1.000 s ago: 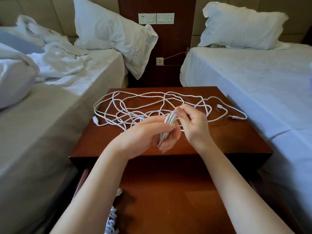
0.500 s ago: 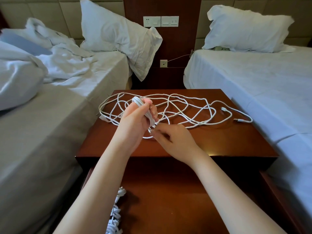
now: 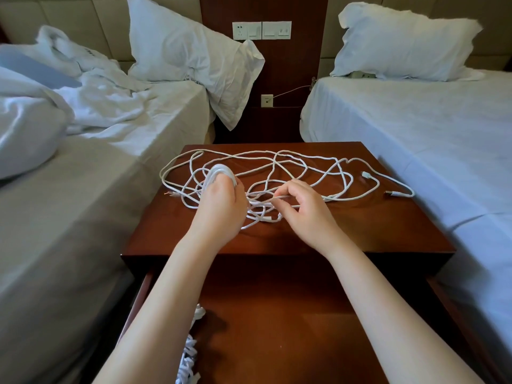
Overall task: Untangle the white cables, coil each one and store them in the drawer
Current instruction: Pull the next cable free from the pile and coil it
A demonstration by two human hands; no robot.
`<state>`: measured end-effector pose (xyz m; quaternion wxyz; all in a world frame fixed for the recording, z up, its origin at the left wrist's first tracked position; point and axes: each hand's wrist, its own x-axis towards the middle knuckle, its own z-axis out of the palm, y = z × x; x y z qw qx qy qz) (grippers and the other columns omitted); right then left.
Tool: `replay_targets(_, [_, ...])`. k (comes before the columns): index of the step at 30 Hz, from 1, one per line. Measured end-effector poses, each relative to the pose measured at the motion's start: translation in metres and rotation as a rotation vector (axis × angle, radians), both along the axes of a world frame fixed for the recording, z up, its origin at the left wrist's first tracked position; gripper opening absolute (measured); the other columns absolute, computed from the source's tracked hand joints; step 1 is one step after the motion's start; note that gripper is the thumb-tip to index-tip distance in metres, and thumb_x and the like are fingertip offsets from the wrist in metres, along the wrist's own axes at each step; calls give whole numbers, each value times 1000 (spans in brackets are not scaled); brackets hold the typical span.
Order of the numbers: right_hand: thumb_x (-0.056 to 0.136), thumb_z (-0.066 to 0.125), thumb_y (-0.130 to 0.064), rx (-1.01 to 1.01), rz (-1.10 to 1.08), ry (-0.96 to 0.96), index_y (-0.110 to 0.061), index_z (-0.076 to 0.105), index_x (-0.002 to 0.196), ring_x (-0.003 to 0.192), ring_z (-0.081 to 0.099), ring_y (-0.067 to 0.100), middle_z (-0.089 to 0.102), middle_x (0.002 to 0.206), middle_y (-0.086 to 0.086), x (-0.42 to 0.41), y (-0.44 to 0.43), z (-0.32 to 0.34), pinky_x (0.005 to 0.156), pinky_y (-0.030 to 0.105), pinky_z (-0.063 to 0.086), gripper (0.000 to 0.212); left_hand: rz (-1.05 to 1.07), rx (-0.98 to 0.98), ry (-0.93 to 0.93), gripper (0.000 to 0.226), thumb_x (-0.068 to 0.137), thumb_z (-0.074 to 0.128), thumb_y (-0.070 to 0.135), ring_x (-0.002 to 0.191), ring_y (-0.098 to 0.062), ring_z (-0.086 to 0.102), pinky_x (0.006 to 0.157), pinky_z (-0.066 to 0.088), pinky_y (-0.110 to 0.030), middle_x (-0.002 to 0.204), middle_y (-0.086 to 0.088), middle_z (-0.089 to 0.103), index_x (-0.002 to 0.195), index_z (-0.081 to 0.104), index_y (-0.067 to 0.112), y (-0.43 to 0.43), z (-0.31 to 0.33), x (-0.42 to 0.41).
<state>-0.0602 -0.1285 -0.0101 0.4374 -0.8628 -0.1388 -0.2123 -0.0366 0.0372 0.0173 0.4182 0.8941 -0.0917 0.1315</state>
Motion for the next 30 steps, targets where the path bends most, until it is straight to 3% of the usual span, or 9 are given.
replay_targets(4, [91, 64, -14, -154, -22, -140, -11, 65, 90, 87, 51, 6, 52, 83, -15, 5, -2, -5, 77, 10, 40, 4, -133, 75, 103, 25, 99, 39, 19, 81, -27, 60, 62, 48, -34, 87, -10, 58, 78, 48, 9, -2, -1, -5])
replay_targets(7, [91, 62, -14, -257, -12, -77, -16, 61, 91, 87, 53, 6, 57, 88, -11, 6, -14, -5, 77, 15, 44, 3, -200, 36, 173, 24, 99, 40, 14, 78, -31, 55, 75, 49, -48, 87, -18, 56, 79, 47, 3, -2, -3, -6])
replay_targets(11, [92, 57, -9, -401, -71, 28, -21, 54, 89, 81, 52, 5, 59, 87, -10, 7, -24, -13, 76, 22, 45, 13, -333, 37, 360, 19, 97, 47, 16, 78, -20, 64, 81, 53, -39, 85, -9, 67, 82, 54, 8, -5, -2, -11])
replay_targets(13, [93, 54, -9, -438, -125, -53, -20, 55, 87, 81, 49, 6, 59, 86, -9, 9, -22, -18, 76, 24, 41, 13, -380, 152, 294, 15, 93, 56, 19, 74, -22, 62, 71, 51, -28, 86, -13, 66, 81, 56, 9, -12, 0, -17])
replay_targets(16, [96, 53, -20, -325, -184, -30, -15, 60, 86, 82, 51, 12, 62, 86, -4, 10, -22, -19, 70, 26, 41, 13, -350, 252, 174, 15, 90, 62, 20, 70, -19, 57, 55, 43, -21, 85, -12, 61, 82, 52, 12, -20, -2, -19])
replay_targets(19, [98, 50, -35, -40, -297, 64, -14, 58, 82, 78, 53, 11, 58, 79, -4, 6, -25, -12, 64, 25, 43, 27, -291, 289, 138, 17, 91, 61, 19, 70, -11, 52, 54, 37, -17, 81, -1, 54, 83, 46, 17, -21, -11, -12])
replay_targets(22, [99, 49, -35, 259, -318, 150, -15, 58, 79, 65, 50, 6, 56, 70, -4, 3, -36, -6, 59, 18, 40, 30, -235, 251, 110, 20, 93, 59, 19, 73, -10, 52, 57, 36, -16, 82, 1, 52, 80, 44, 20, -18, -21, -6])
replay_targets(26, [96, 56, -24, 291, -211, 149, -8, 59, 82, 59, 48, 10, 56, 65, 0, -1, -41, -5, 60, 19, 42, 21, -167, 169, 75, 11, 93, 59, 18, 73, -11, 53, 57, 37, -15, 82, 1, 53, 86, 50, 15, -13, -27, 1])
replay_targets(30, [88, 63, -20, 335, -76, 104, -8, 57, 78, 61, 45, 5, 50, 62, -8, -1, -37, 0, 58, 19, 41, 16, -122, 156, 27, 13, 93, 56, 12, 72, -12, 55, 59, 43, -18, 81, -1, 54, 83, 49, 12, -7, -29, 2])
